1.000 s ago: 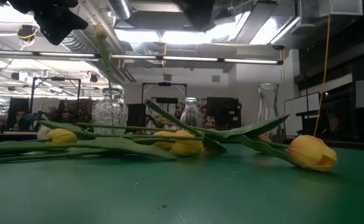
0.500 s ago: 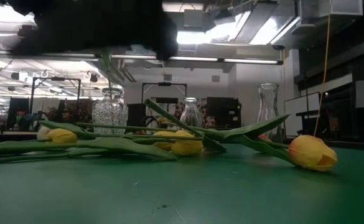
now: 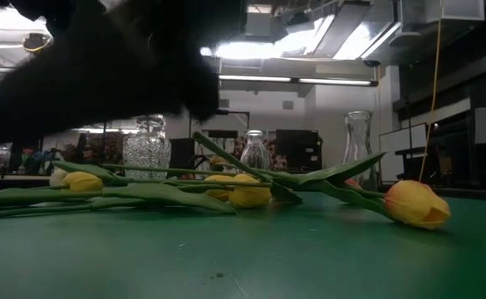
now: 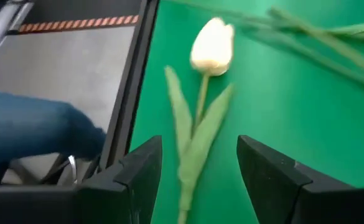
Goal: Sort flowers into vase by color
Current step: Put the bottom white flower into the left transparent vase
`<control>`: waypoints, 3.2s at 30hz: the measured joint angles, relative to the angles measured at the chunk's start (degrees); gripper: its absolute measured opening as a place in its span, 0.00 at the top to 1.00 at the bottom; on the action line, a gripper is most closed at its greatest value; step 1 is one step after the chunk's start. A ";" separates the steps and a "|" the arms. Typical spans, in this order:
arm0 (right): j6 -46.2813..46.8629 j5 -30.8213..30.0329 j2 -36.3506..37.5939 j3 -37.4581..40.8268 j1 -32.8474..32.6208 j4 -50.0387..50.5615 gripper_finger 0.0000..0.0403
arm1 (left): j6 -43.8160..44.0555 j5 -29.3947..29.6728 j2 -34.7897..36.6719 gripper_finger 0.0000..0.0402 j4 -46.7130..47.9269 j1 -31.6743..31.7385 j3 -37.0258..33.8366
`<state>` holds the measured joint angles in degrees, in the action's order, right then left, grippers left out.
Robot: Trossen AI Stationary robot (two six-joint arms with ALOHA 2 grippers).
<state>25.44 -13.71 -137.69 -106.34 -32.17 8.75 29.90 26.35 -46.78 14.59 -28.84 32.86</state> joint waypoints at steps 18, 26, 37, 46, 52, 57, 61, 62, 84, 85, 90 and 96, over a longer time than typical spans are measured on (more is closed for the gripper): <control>0.08 3.94 -2.60 0.07 0.81 -2.45 0.48 | 0.95 -0.04 0.00 0.55 0.42 0.02 0.00; -0.26 3.90 -6.73 -7.07 0.87 4.71 0.49 | 0.42 -0.04 0.00 0.55 1.48 0.07 0.00; 1.16 1.69 -6.97 -12.04 3.23 17.25 0.92 | 1.10 -0.09 0.00 0.55 3.04 -0.07 0.00; 2.42 -0.46 -6.64 -11.93 3.25 15.59 0.98 | 1.50 -0.25 0.00 0.55 2.93 -1.49 0.00; 0.17 -4.69 -3.56 -11.93 3.35 14.31 0.99 | 2.58 0.03 0.67 0.55 2.44 -2.47 0.00; -4.65 -9.81 0.05 -11.93 3.33 16.63 0.98 | 2.98 0.27 3.64 0.55 2.29 -2.91 0.00; -6.63 -15.07 3.70 -11.96 3.38 23.20 0.99 | 2.95 1.25 7.40 0.55 2.13 -3.88 0.00; -7.33 -16.25 4.43 -11.96 3.39 24.66 0.99 | 2.72 1.72 8.49 0.55 2.09 -4.20 0.00; -24.01 -12.14 16.96 -11.96 9.16 17.20 0.99 | -2.63 6.25 17.68 0.55 2.10 -5.81 0.00; -24.85 -12.10 17.55 -11.96 9.64 16.24 0.99 | -2.83 6.25 17.68 0.55 2.10 -5.81 0.00; -29.69 -10.03 20.49 -11.96 12.11 14.21 0.99 | -3.56 6.25 17.68 0.56 2.12 -5.81 0.00; -35.04 -5.54 23.94 -11.96 14.68 11.08 0.99 | -3.62 6.24 17.68 0.56 2.12 -5.81 0.00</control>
<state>-9.60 -19.25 -113.76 -118.30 -17.49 19.83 26.28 32.59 -29.10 16.71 -34.65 32.86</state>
